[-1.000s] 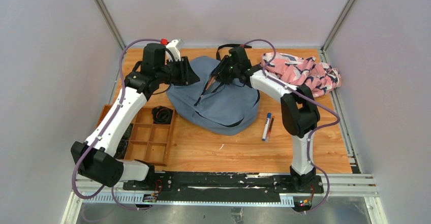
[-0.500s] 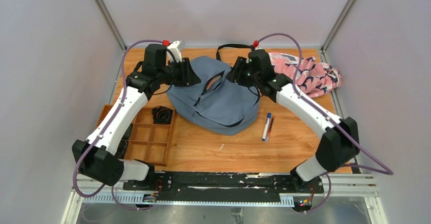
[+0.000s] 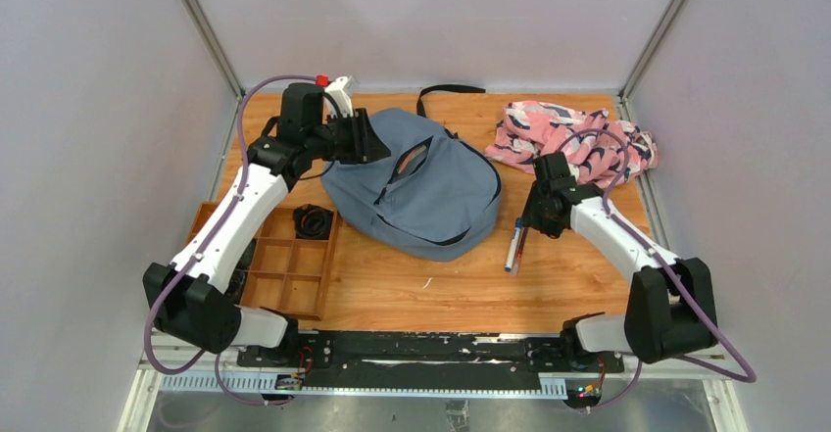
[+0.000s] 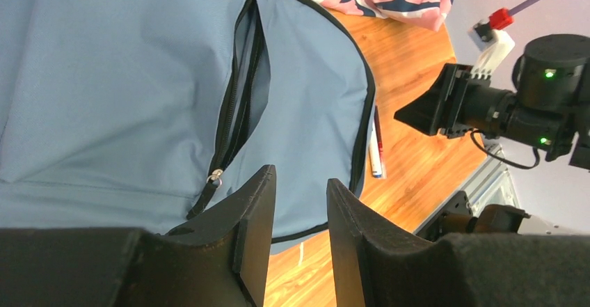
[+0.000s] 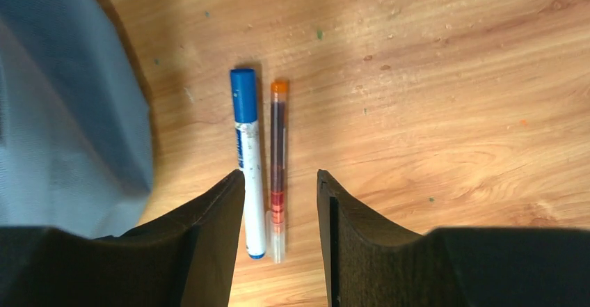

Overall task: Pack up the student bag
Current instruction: Pick up the stationery from the center of the board.

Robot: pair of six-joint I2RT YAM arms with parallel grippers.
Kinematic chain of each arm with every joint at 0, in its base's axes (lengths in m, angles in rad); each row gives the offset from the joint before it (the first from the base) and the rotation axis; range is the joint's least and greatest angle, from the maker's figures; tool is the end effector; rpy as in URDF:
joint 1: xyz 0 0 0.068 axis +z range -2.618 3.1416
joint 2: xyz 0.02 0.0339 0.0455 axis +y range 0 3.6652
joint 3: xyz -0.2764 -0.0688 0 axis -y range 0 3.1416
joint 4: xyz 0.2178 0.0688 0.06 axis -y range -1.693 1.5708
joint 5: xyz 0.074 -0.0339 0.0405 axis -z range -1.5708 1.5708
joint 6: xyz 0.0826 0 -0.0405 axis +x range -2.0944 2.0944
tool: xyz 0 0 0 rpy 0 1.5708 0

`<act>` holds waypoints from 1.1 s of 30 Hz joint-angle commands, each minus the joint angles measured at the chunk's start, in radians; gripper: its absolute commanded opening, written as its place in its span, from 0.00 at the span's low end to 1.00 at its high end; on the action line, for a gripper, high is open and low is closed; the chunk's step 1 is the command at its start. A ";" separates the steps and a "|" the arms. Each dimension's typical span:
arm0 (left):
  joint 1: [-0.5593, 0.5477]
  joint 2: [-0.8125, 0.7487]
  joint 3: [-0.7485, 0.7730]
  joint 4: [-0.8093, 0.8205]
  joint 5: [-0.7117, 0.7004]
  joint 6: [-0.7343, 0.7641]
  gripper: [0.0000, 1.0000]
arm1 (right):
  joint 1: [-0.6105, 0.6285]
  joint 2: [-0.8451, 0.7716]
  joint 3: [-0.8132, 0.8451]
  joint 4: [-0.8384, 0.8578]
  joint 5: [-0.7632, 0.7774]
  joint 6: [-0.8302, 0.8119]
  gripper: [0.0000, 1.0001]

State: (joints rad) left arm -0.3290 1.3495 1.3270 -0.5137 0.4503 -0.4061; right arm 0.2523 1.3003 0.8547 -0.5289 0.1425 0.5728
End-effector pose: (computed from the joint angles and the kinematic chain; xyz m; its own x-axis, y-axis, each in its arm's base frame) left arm 0.2779 -0.1329 0.3624 -0.6989 -0.1372 -0.7019 0.4015 0.7369 -0.5439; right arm 0.2508 0.0525 0.2112 -0.7654 0.3567 -0.5356 0.2915 0.9342 0.2056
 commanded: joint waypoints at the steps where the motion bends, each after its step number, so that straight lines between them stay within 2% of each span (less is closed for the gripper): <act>1: 0.001 0.008 -0.014 0.043 0.011 -0.025 0.40 | -0.005 0.057 -0.021 -0.038 0.030 -0.037 0.46; 11: 0.001 0.010 -0.018 0.023 -0.014 -0.024 0.40 | -0.005 0.186 -0.034 0.020 -0.055 -0.051 0.41; 19: 0.001 0.013 -0.029 0.028 -0.008 -0.030 0.40 | -0.005 0.223 -0.072 0.030 -0.017 -0.044 0.39; 21: 0.001 0.011 -0.030 0.027 -0.007 -0.027 0.40 | -0.005 0.220 -0.077 0.027 -0.009 -0.044 0.34; 23: 0.001 0.010 -0.032 0.027 -0.011 -0.027 0.40 | -0.005 0.206 -0.077 0.020 -0.010 -0.041 0.21; 25: 0.001 0.010 -0.034 0.024 -0.015 -0.026 0.40 | -0.008 0.184 -0.067 0.005 -0.017 -0.033 0.03; 26: 0.001 0.011 -0.036 0.027 -0.015 -0.028 0.40 | -0.010 0.173 -0.057 -0.010 -0.021 -0.027 0.00; 33: 0.001 0.024 -0.044 0.033 -0.020 -0.045 0.40 | -0.015 0.028 0.055 -0.124 0.011 -0.038 0.00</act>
State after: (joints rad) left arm -0.3294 1.3647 1.2938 -0.5018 0.4404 -0.4385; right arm 0.2504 1.4269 0.8265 -0.5659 0.1146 0.5385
